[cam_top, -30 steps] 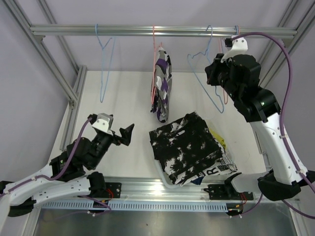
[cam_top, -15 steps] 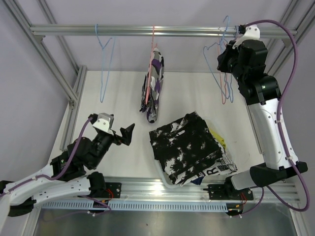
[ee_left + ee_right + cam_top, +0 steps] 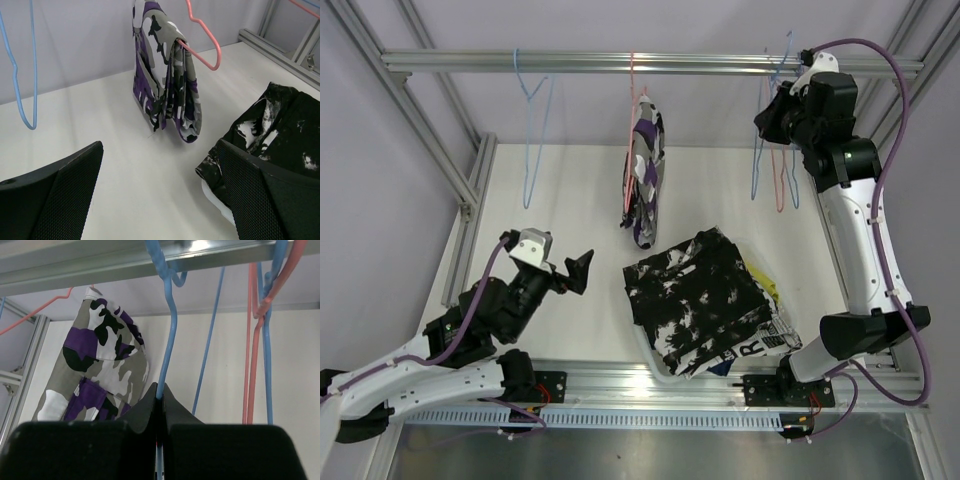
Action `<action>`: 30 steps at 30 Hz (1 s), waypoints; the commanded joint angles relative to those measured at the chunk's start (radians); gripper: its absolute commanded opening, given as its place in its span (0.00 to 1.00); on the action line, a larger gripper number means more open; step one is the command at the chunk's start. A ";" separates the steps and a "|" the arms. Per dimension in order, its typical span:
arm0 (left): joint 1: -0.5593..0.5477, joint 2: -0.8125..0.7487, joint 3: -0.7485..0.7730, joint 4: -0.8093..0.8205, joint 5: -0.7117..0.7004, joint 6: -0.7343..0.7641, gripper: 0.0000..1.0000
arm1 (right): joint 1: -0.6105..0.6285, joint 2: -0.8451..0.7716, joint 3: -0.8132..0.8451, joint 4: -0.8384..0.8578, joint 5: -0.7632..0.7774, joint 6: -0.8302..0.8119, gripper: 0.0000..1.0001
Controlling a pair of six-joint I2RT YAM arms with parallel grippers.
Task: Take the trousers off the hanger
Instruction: Place the hanger at the clothesline.
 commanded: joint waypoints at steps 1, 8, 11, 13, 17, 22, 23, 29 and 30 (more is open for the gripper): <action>0.019 0.006 -0.001 0.024 0.023 -0.001 0.99 | -0.021 0.016 -0.031 0.137 -0.022 0.014 0.00; 0.024 0.013 -0.001 0.022 0.025 -0.004 1.00 | -0.030 -0.023 -0.128 0.180 -0.042 0.017 0.00; 0.026 0.013 -0.001 0.021 0.028 -0.004 0.99 | -0.030 -0.059 -0.169 0.193 -0.048 0.020 0.00; 0.026 0.013 0.001 0.021 0.028 -0.004 0.99 | -0.030 -0.079 -0.186 0.193 -0.048 0.017 0.00; 0.026 0.013 -0.001 0.019 0.030 -0.005 0.99 | -0.030 -0.106 -0.204 0.190 -0.037 0.014 0.00; 0.027 0.016 0.001 0.018 0.031 -0.005 0.99 | -0.030 -0.145 -0.232 0.193 -0.034 0.018 0.02; 0.027 0.014 0.001 0.016 0.031 -0.004 1.00 | -0.031 -0.160 -0.244 0.192 -0.036 0.018 0.07; 0.027 0.017 0.002 0.014 0.034 -0.008 1.00 | -0.030 -0.217 -0.316 0.213 -0.043 0.026 0.29; 0.027 0.017 0.004 0.013 0.034 -0.007 0.99 | -0.030 -0.221 -0.322 0.216 -0.043 0.026 0.27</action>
